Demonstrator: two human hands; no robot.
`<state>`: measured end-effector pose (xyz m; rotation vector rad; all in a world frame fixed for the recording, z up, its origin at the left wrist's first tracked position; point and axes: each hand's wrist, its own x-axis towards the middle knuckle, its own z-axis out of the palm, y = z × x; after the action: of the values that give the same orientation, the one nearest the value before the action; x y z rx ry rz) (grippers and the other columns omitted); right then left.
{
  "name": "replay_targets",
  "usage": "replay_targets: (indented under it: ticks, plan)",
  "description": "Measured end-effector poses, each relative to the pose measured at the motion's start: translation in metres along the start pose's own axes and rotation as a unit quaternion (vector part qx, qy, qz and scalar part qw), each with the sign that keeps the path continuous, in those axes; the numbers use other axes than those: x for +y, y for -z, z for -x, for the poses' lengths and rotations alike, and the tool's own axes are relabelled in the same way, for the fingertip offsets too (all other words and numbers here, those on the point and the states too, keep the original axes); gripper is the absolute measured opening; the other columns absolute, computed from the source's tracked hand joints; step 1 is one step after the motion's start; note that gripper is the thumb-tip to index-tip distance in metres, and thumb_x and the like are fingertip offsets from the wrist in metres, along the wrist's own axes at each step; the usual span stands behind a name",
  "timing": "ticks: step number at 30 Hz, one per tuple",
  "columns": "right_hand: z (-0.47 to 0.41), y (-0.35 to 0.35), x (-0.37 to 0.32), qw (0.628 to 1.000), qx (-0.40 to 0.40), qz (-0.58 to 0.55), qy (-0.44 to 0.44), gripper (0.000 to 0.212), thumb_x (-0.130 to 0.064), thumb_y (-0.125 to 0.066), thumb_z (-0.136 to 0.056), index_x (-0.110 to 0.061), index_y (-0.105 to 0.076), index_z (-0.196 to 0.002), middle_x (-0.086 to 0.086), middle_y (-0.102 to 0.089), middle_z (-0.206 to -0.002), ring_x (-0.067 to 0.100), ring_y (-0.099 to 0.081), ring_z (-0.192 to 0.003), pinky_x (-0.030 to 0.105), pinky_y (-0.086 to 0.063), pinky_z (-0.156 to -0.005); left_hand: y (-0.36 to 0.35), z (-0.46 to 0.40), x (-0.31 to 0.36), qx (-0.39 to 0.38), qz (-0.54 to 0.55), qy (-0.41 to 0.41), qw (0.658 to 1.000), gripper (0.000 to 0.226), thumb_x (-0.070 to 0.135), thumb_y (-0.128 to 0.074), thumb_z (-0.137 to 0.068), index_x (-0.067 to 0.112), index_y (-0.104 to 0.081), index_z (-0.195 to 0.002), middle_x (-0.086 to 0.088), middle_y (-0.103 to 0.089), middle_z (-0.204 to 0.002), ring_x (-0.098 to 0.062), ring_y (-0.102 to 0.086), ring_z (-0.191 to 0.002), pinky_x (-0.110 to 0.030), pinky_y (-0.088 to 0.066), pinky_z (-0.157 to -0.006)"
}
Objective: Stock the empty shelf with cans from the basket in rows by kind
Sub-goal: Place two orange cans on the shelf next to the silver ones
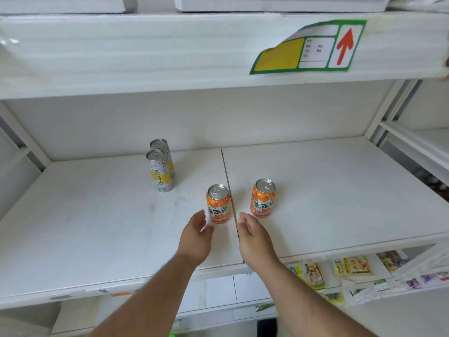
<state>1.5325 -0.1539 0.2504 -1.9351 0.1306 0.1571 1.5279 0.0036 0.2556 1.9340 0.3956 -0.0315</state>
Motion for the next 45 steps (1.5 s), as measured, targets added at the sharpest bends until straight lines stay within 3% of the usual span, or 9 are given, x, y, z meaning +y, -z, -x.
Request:
replay_targets:
  ticks: [5, 8, 12, 14, 20, 24, 29, 33, 45]
  plan:
    - [-0.009, -0.005, -0.017, 0.999, -0.034, -0.007, -0.041, 0.038, -0.03, -0.037, -0.109, -0.023, -0.057, -0.141, -0.001, -0.067, -0.118, 0.015, -0.061, -0.103, 0.032, -0.049, -0.092, 0.009, 0.007, 0.009, -0.026, 0.012, -0.023, 0.999, 0.037, 0.032, -0.037, -0.108, 0.024, -0.058, -0.138, 0.007, -0.063, -0.124, -0.02, -0.059, -0.124, -0.037, -0.044, -0.11]
    - [-0.015, -0.008, -0.019, 0.997, -0.064, -0.013, -0.041, 0.041, -0.016, -0.036, -0.104, -0.033, -0.061, -0.132, -0.016, -0.06, -0.091, 0.006, -0.057, -0.082, 0.024, -0.046, -0.071, 0.006, 0.001, 0.007, -0.048, 0.009, -0.019, 0.999, 0.041, 0.017, -0.041, -0.107, 0.023, -0.049, -0.146, 0.007, -0.058, -0.125, -0.016, -0.055, -0.126, -0.027, -0.04, -0.107]
    - [-0.023, -0.015, -0.018, 0.995, -0.092, -0.022, -0.041, 0.053, -0.01, -0.038, -0.1, -0.037, -0.058, -0.14, -0.014, -0.066, -0.13, 0.009, -0.056, -0.125, 0.03, -0.044, -0.107, 0.003, -0.012, 0.002, -0.07, 0.019, 0.023, 0.997, 0.063, 0.001, -0.044, -0.1, 0.021, -0.03, -0.157, 0.003, -0.046, -0.152, -0.011, -0.042, -0.142, -0.023, -0.035, -0.106]
    - [-0.027, -0.019, -0.015, 0.994, -0.103, -0.03, -0.033, 0.054, -0.01, -0.038, -0.097, -0.034, -0.059, -0.141, -0.014, -0.066, -0.135, 0.008, -0.056, -0.129, 0.031, -0.044, -0.11, 0.001, -0.016, -0.003, -0.076, 0.021, 0.021, 0.997, 0.066, -0.003, -0.043, -0.097, 0.021, -0.031, -0.158, 0.004, -0.046, -0.154, -0.01, -0.043, -0.141, -0.023, -0.035, -0.109]
    - [-0.043, -0.017, -0.011, 0.994, -0.088, -0.057, -0.019, 0.05, -0.006, -0.037, -0.101, -0.037, -0.063, -0.131, -0.013, -0.068, -0.105, -0.002, -0.055, -0.08, 0.018, -0.042, -0.073, -0.006, -0.03, -0.005, -0.088, 0.034, -0.005, 0.996, 0.069, -0.007, -0.04, -0.094, 0.024, -0.037, -0.155, 0.01, -0.053, -0.147, -0.004, -0.046, -0.137, -0.026, -0.034, -0.114]
    - [-0.065, -0.014, -0.013, 0.995, -0.081, -0.055, -0.027, 0.046, -0.011, -0.035, -0.104, -0.033, -0.063, -0.134, -0.02, -0.056, -0.082, 0.0, -0.051, -0.072, 0.018, -0.039, -0.062, -0.013, -0.048, 0.001, -0.092, 0.027, -0.011, 0.995, 0.07, -0.005, -0.04, -0.093, 0.026, -0.035, -0.156, 0.011, -0.051, -0.149, -0.005, -0.045, -0.139, -0.029, -0.033, -0.116]
    - [-0.1, -0.017, -0.028, 0.995, -0.081, -0.039, -0.031, 0.044, -0.021, -0.038, -0.105, -0.034, -0.058, -0.142, -0.012, -0.068, -0.128, 0.011, -0.061, -0.119, 0.027, -0.046, -0.092, -0.021, -0.083, 0.015, -0.08, 0.02, -0.01, 0.997, 0.071, -0.007, -0.038, -0.092, 0.025, -0.035, -0.156, 0.011, -0.051, -0.149, -0.005, -0.045, -0.138, -0.023, -0.033, -0.108]
    - [-0.132, -0.026, -0.043, 0.997, -0.062, -0.027, -0.025, 0.046, -0.017, -0.039, -0.1, -0.031, -0.059, -0.139, -0.005, -0.07, -0.129, 0.018, -0.061, -0.123, 0.039, -0.047, -0.107, -0.025, -0.115, 0.03, -0.073, 0.012, -0.022, 0.997, 0.074, -0.009, -0.036, -0.089, 0.026, -0.04, -0.154, 0.014, -0.053, -0.145, 0.0, -0.046, -0.134, -0.021, -0.035, -0.104]
    - [-0.208, -0.053, -0.067, 0.998, -0.023, -0.046, -0.041, 0.035, -0.015, -0.047, -0.096, -0.019, -0.061, -0.128, 0.004, -0.071, -0.12, 0.024, -0.067, -0.111, 0.034, -0.052, -0.094, -0.028, -0.187, 0.04, -0.064, 0.023, -0.034, 0.997, 0.061, 0.012, -0.049, -0.092, 0.048, -0.051, -0.141, 0.025, -0.062, -0.134, 0.003, -0.053, -0.128, -0.031, -0.043, -0.112]
